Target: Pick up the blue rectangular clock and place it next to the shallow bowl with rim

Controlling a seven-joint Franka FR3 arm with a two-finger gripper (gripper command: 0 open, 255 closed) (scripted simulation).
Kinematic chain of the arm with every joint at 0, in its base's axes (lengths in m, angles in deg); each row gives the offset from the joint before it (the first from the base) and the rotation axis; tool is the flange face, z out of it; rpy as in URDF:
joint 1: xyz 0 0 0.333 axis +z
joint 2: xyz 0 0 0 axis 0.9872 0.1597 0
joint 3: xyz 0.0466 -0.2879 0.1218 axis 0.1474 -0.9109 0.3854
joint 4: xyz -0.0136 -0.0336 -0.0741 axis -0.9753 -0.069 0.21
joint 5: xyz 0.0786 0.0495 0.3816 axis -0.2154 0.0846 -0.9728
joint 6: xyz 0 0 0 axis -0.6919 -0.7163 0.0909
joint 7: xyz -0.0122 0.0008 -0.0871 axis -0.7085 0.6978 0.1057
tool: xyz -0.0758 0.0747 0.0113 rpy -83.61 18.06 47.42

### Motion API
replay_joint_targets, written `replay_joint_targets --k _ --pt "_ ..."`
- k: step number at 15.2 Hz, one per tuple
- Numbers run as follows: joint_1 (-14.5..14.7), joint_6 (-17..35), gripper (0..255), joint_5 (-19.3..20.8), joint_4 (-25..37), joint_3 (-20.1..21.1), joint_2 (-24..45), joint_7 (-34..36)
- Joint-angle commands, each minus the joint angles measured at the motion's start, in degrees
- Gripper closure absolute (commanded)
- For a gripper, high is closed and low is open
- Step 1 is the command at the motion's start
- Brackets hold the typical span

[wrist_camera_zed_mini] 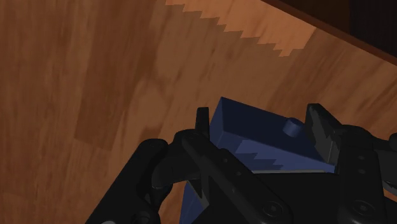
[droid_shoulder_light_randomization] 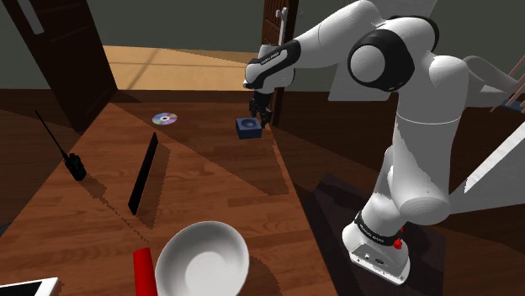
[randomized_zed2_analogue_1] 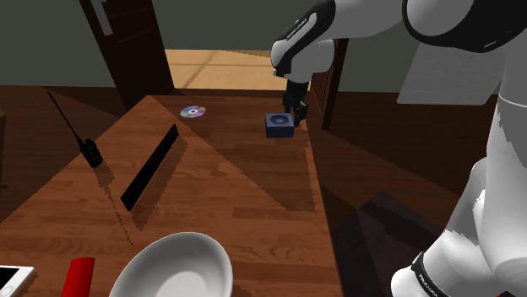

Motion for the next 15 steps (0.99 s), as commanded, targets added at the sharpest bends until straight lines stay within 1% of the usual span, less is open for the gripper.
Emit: replay_joint_targets --k 1,3,15 --pt "0.0 0.0 255 0.0 0.0 0.0 0.0 0.0" --pt "0.0 0.0 255 0.0 0.0 0.0 0.0 0.0" --pt "1.3 -7.5 255 4.3 3.9 -1.7 -4.8 3.2"
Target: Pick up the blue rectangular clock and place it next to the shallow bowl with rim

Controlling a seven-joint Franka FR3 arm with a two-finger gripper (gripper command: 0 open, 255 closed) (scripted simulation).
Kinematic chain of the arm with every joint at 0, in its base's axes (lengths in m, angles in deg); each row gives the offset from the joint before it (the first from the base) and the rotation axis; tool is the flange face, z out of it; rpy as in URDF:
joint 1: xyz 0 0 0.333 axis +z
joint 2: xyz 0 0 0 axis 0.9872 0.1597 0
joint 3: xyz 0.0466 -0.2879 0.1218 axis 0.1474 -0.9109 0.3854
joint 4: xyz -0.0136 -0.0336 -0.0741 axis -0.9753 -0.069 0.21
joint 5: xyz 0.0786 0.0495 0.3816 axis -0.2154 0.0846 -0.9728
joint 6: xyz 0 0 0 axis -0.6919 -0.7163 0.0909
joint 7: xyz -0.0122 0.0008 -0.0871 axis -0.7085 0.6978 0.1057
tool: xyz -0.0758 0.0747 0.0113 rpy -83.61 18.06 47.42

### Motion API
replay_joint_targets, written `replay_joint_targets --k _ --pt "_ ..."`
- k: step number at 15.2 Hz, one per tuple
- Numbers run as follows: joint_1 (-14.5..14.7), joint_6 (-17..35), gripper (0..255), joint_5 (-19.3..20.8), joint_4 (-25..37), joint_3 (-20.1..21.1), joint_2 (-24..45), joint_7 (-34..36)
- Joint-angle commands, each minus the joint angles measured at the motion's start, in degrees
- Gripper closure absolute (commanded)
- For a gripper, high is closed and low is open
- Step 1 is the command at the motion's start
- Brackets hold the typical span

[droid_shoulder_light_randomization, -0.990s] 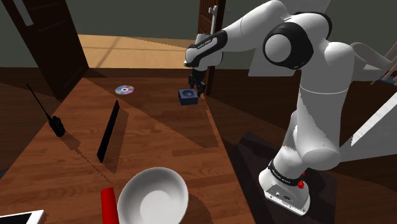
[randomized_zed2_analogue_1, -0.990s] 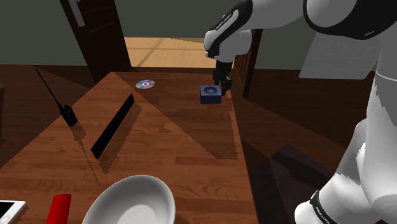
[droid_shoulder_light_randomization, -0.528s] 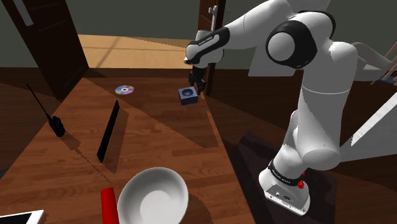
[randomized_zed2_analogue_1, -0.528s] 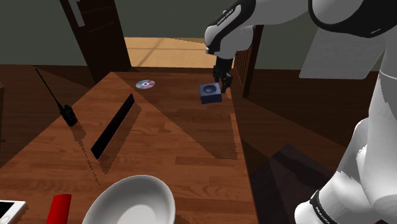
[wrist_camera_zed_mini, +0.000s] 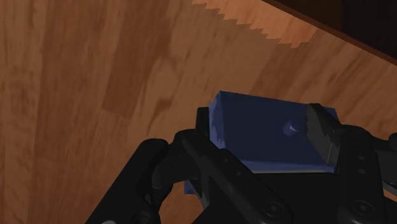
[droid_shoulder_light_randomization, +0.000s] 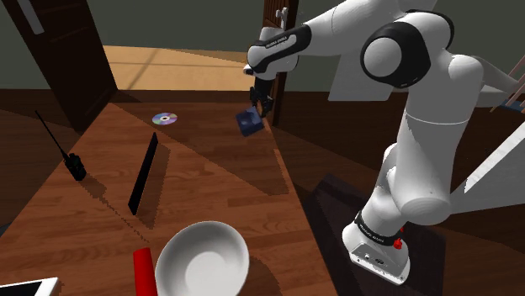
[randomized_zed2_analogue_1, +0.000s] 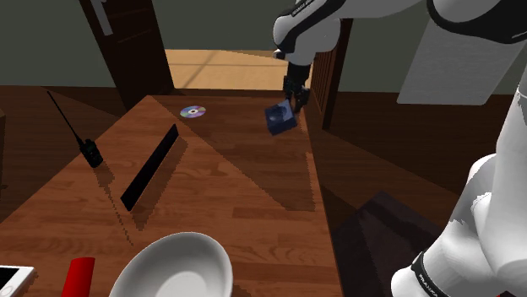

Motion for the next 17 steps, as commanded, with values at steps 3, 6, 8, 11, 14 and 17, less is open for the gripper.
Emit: replay_joint_targets --k 3,6,8,11,14,17 --pt "0.3 -2.7 255 1.3 1.6 -0.4 -1.4 0.9" --pt "0.4 -4.8 255 2.0 3.0 -0.6 -2.3 1.5" --pt "0.5 -6.1 255 2.5 4.0 -0.7 -2.8 1.8" --pt "0.6 -8.2 255 3.1 5.6 -0.9 -3.4 2.3" --pt "0.6 -9.9 255 3.5 7.0 -1.0 -3.9 2.7" --pt "4.2 -7.9 255 7.5 0.7 0.0 -9.9 8.0"
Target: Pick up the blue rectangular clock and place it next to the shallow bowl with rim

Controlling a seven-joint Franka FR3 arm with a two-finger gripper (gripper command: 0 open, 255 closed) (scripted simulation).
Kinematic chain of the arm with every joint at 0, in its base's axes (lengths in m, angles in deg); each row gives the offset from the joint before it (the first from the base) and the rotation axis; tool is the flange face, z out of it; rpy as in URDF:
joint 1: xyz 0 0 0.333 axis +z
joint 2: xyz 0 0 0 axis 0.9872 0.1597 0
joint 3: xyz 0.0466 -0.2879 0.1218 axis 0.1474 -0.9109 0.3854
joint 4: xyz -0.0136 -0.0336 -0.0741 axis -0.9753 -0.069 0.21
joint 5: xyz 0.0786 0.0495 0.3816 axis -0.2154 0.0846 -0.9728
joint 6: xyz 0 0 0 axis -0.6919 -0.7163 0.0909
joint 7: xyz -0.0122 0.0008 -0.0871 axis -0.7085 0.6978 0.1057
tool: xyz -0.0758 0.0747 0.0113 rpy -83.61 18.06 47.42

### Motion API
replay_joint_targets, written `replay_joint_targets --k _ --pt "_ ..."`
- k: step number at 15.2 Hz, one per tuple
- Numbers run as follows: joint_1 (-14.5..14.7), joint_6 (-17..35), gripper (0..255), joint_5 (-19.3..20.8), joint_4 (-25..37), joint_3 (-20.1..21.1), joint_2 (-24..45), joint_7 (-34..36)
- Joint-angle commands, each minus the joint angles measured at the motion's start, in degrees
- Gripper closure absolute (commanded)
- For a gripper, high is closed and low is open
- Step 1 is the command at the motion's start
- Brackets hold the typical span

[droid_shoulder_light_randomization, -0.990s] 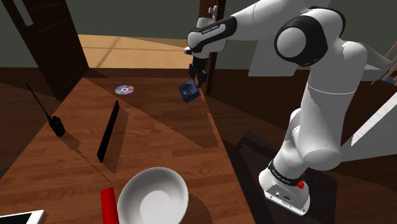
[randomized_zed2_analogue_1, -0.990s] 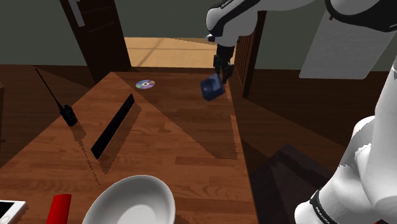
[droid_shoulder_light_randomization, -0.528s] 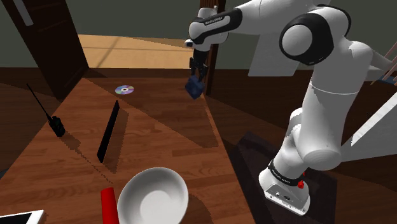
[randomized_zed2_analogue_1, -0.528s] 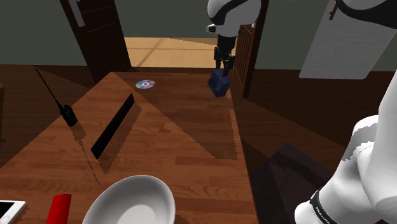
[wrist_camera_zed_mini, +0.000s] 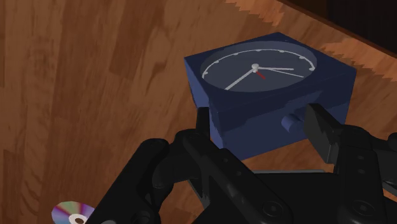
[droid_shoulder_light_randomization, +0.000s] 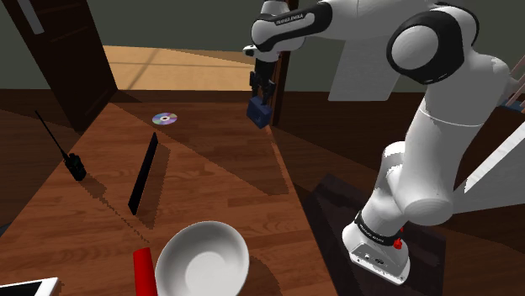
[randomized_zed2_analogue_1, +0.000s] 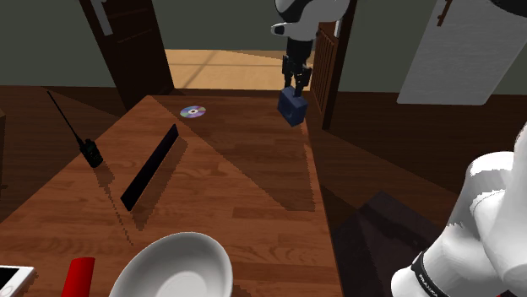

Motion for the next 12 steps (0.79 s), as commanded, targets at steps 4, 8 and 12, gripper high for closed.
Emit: replay_joint_targets --k 4,8,12 --pt "4.3 2.4 255 6.3 -9.4 2.9 -9.4 9.3" --pt "6.3 3.4 255 9.8 -15.4 6.5 -15.5 16.6" --pt "7.8 3.9 255 11.9 -20.4 10.6 -20.3 23.5"
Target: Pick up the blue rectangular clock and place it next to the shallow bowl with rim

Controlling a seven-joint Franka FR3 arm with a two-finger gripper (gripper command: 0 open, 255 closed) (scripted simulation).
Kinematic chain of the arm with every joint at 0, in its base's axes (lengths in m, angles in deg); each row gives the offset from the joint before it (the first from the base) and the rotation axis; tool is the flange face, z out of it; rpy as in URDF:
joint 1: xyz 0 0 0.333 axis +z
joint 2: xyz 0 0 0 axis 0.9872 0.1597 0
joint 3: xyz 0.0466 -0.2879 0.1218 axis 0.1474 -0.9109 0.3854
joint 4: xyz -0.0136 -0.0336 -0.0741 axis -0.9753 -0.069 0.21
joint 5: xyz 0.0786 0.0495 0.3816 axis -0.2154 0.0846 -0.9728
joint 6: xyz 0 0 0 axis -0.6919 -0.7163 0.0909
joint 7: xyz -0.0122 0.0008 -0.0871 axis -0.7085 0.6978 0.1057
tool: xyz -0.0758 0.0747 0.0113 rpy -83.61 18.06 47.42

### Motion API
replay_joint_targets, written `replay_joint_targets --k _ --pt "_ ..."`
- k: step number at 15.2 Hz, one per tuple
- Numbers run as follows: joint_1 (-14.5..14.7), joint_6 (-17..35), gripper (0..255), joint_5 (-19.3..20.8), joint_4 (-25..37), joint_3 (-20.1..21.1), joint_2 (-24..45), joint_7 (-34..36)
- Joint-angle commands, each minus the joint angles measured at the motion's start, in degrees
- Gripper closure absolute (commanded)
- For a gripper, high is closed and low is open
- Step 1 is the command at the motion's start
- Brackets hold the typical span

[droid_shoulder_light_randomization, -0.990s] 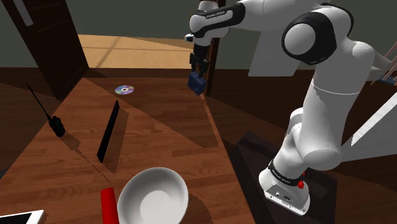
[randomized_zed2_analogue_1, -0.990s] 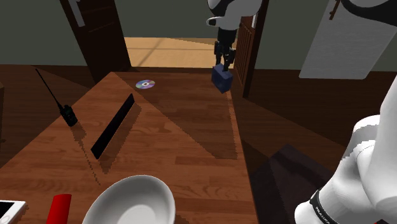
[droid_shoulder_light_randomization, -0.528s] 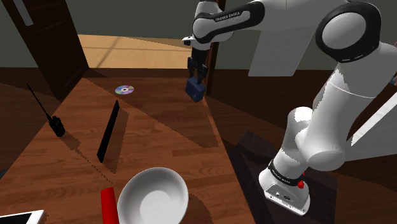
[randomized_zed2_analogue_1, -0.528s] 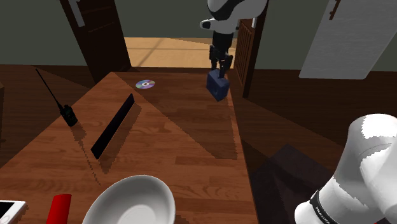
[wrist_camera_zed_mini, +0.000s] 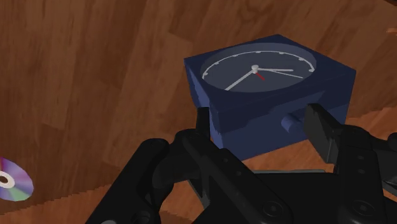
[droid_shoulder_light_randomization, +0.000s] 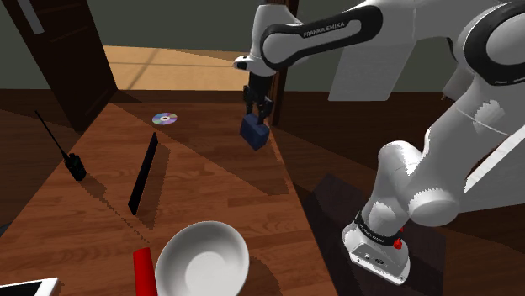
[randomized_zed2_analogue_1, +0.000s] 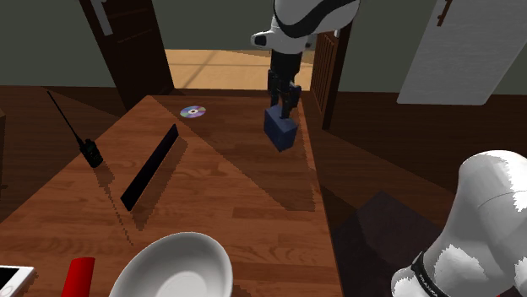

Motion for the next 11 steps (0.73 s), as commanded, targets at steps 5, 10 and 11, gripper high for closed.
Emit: replay_joint_targets --k 5,10,11 --pt "2.4 0.5 255 1.6 -6.3 6.4 -6.0 10.0" --pt "4.7 0.7 255 1.1 -9.5 11.8 -8.9 17.6" --pt "5.3 0.7 255 0.9 -10.0 12.9 -9.3 19.0"
